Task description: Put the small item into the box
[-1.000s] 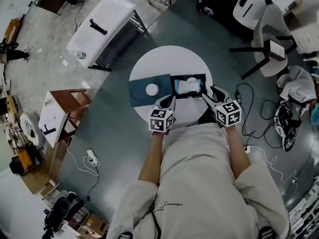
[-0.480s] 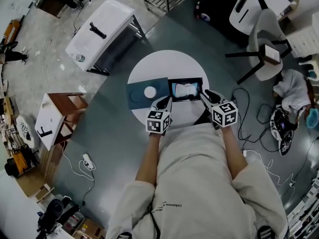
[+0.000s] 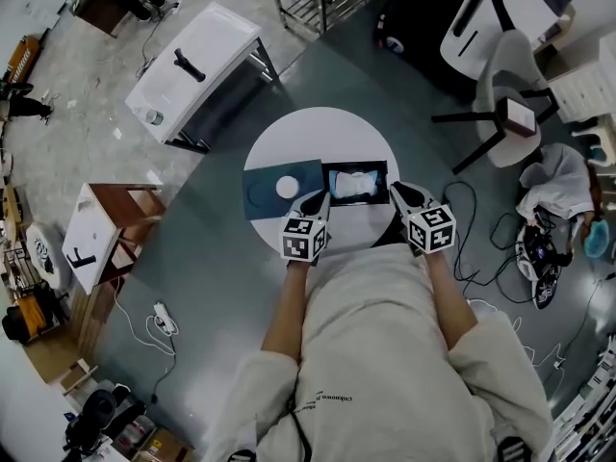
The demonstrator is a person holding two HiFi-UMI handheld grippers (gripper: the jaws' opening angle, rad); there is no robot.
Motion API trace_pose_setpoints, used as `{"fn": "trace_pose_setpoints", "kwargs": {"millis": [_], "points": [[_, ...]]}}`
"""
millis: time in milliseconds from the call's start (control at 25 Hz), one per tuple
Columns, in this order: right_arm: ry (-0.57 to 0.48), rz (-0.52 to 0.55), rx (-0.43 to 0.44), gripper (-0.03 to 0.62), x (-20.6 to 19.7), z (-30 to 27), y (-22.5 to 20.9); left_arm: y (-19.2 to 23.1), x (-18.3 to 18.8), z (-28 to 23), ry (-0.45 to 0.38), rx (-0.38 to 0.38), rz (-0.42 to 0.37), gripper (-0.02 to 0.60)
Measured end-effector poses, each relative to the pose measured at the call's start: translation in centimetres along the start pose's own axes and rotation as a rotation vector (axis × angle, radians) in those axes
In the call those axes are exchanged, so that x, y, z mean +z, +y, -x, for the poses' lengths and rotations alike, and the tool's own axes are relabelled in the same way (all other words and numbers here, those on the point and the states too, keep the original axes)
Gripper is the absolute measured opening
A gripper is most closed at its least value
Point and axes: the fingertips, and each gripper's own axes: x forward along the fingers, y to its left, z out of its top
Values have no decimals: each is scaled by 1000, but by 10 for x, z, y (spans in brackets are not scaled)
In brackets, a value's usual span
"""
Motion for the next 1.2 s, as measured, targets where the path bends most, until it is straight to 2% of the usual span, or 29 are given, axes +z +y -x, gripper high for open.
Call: {"fn": "trace_pose_setpoints", "kwargs": {"millis": [280, 480, 600, 720, 960, 1200], "points": [[6, -29, 16, 38, -1, -3, 1, 1, -6, 1, 10, 2, 18, 21], [72, 69, 38, 34, -12, -12, 17, 3, -17, 4, 25, -17, 19, 21], [95, 71, 46, 34, -16, -14, 21, 0, -24, 7, 33, -21, 19, 21], [109, 49, 47, 34, -20, -17, 19, 0, -26, 7, 31, -27, 17, 21], [93, -68, 57, 34, -22, -16, 22, 7, -21, 14, 23, -24, 22, 21], [76, -97, 47, 34, -24, -13, 15, 5, -21, 10, 24, -29, 15, 21]]}}
